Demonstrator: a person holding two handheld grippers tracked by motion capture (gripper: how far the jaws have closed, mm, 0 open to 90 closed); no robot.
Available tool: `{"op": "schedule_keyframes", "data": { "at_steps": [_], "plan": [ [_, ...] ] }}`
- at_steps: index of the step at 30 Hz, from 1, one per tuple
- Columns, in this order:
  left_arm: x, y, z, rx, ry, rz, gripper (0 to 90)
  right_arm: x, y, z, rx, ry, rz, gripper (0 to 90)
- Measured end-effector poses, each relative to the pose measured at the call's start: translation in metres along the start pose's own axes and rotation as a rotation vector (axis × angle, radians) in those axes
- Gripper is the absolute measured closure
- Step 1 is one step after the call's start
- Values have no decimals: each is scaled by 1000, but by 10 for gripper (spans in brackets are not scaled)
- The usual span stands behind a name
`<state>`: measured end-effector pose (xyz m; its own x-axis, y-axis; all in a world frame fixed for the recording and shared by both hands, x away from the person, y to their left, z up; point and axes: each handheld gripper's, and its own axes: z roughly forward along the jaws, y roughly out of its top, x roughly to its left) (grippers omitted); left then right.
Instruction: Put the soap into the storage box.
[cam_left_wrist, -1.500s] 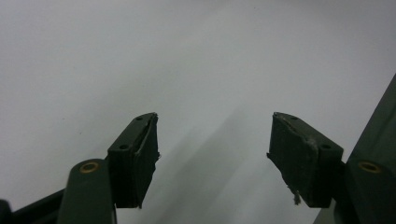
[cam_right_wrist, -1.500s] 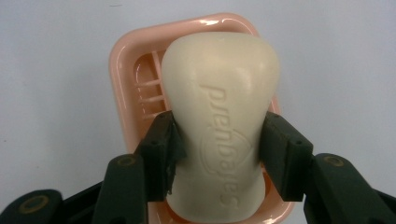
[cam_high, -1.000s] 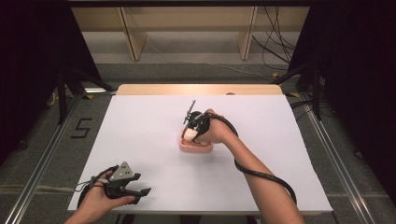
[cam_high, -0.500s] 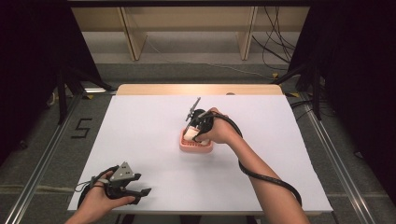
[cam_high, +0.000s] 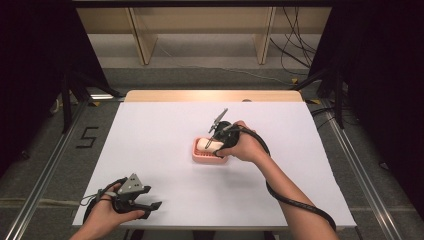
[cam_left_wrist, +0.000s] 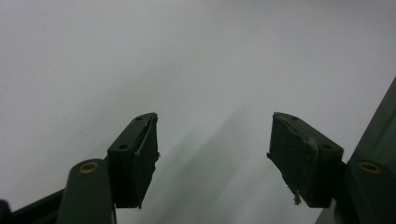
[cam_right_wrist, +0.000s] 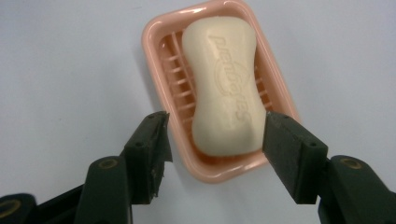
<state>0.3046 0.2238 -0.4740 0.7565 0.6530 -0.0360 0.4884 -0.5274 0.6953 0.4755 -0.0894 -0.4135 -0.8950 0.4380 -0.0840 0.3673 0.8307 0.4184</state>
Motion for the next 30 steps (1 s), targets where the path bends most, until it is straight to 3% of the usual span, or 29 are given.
{"op": "schedule_keyframes", "data": {
  "at_steps": [6, 7, 9, 19, 22, 28, 30],
  "plan": [
    [0, 0, 1, 2, 1, -4, 324, 5, -13, -5, -12, -8, 31, 404],
    [0, 0, 0, 6, 2, 0, 324, 7, -18, -6, -13, -8, 59, 400],
    [-1, -1, 1, 2, 1, -24, 324, 8, -23, -7, -13, -12, 59, 394],
    [-1, -1, 1, 3, 3, -26, 323, 11, -48, -11, -34, -24, 103, 378],
    [-1, -1, 1, 3, 2, -27, 323, 14, -58, -14, -40, -20, 142, 372],
    [-1, -1, 2, 4, -2, -28, 323, 14, -76, -19, -41, -33, 143, 370],
    [-1, -1, 2, 6, -6, -28, 323, 17, -87, -22, -42, -38, 179, 369]
  ]
}}
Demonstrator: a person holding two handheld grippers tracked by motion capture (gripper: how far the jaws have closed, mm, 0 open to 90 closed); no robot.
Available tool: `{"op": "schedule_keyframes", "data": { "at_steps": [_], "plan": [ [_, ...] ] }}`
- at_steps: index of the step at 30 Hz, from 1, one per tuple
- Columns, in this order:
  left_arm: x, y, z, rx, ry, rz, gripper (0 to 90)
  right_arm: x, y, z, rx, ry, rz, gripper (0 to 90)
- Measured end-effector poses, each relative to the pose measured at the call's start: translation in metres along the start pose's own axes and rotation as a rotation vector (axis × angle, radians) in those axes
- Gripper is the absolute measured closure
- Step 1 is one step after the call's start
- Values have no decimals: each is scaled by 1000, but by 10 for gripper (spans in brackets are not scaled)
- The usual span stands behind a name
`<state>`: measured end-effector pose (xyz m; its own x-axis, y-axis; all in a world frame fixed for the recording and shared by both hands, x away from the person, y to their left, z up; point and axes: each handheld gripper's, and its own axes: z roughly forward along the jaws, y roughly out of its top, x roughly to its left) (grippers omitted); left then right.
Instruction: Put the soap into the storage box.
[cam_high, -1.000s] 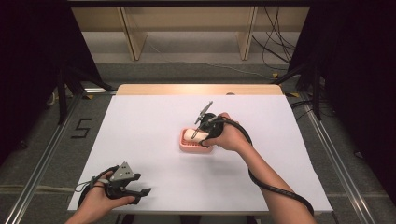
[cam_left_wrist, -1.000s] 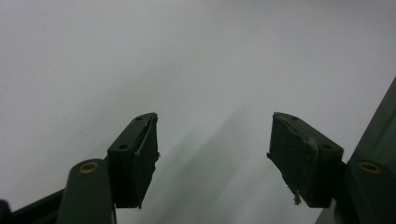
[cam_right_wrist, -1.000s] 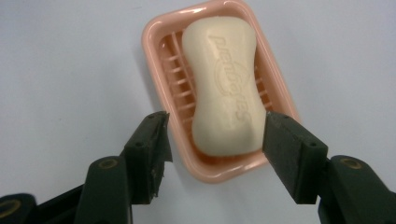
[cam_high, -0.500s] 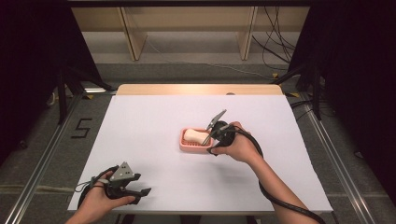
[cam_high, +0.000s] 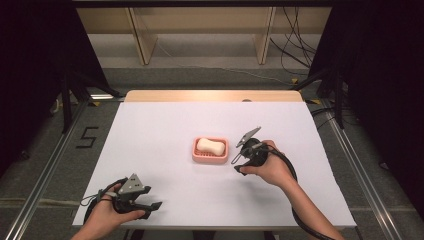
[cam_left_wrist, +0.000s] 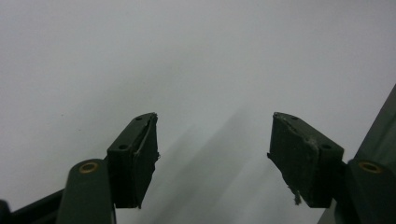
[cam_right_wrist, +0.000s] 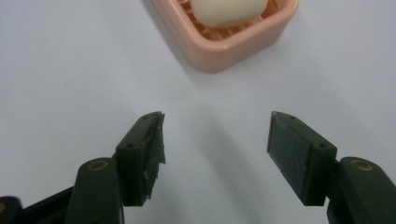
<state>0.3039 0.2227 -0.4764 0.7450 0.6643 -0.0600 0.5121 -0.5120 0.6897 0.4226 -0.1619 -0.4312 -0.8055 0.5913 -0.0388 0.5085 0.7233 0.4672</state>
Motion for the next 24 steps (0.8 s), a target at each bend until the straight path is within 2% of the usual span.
{"op": "schedule_keyframes", "data": {
  "at_steps": [2, 3, 6, 11, 14, 15, 17, 18, 21, 24],
  "plan": [
    [0, 0, 0, -1, 0, -1, 323, -1, -2, 0, -6, -7, -15, 369],
    [0, 0, 0, 0, 0, -3, 323, 0, -6, -2, 3, -5, 9, 369],
    [1, 0, 0, 12, 6, 12, 323, -2, -20, -2, -8, -12, 30, 366],
    [0, 0, 1, 13, 5, 0, 323, -3, -32, -5, -21, -20, 44, 362],
    [1, 0, 1, 5, 7, -3, 323, -2, -41, -4, -18, -23, 71, 359],
    [1, 0, 1, 1, 24, -2, 323, -2, -47, -4, -21, -27, 83, 358],
    [1, 0, 0, -4, 14, -2, 323, -1, -53, -3, -22, -25, 86, 357],
    [2, 0, 0, 0, 15, 13, 323, 0, -54, -3, -16, -24, 107, 357],
    [2, 0, 0, 2, 28, 15, 323, 1, -62, -2, -21, -23, 102, 355],
    [2, 0, 0, -1, 16, 13, 323, 4, -68, -1, -23, -23, 111, 356]
  ]
}}
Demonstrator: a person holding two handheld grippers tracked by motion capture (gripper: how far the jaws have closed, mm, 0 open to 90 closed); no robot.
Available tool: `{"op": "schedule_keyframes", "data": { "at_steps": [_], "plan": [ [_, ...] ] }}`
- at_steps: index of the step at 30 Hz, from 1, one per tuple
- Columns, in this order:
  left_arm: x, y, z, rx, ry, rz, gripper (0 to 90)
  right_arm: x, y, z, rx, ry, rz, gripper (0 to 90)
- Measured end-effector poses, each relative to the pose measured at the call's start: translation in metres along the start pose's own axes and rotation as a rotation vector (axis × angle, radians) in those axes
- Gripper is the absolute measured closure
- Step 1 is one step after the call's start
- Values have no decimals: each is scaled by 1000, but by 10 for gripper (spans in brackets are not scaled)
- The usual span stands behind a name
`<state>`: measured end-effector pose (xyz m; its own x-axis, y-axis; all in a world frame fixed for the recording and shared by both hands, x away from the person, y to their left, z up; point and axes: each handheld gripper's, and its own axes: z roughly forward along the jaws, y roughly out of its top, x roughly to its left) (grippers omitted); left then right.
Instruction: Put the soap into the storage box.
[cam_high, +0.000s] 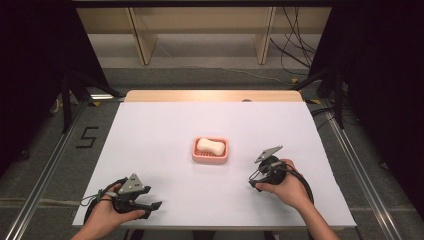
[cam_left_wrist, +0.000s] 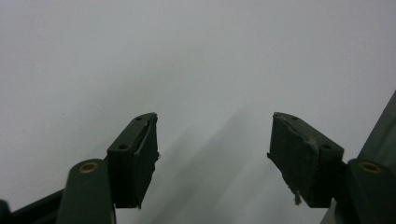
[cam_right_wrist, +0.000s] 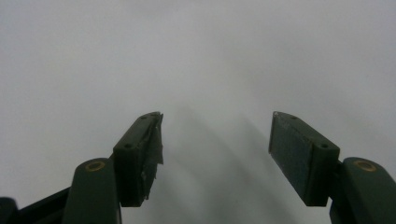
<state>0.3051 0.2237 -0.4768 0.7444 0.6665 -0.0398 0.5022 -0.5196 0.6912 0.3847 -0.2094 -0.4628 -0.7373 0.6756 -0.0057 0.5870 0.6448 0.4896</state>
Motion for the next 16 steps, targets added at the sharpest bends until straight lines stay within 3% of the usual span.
{"op": "schedule_keyframes", "data": {
  "at_steps": [1, 4, 6, 8, 9, 11, 13, 16],
  "plan": [
    [-1, 0, 1, 0, -2, -20, 323, 1, -1, 0, 3, -2, 6, 356],
    [-1, 0, 0, -4, -2, -16, 323, 1, -4, -1, -28, -3, 6, 354],
    [0, 0, 0, 0, -6, -6, 323, 3, -5, -3, -17, 7, 28, 353],
    [0, 0, 0, -2, -6, -9, 323, 1, -8, -3, -54, 3, -1, 353],
    [0, 0, 0, -2, -7, -9, 323, 2, -9, -3, -56, -2, 26, 353],
    [1, 0, 1, 0, -4, -6, 323, 2, -11, -3, -75, 1, 34, 352],
    [1, 0, 0, 0, -12, -5, 323, 3, -12, -3, -64, 0, 56, 351],
    [0, 0, 0, -4, -8, -24, 323, 3, -12, -4, -68, -3, 45, 351]
  ]
}}
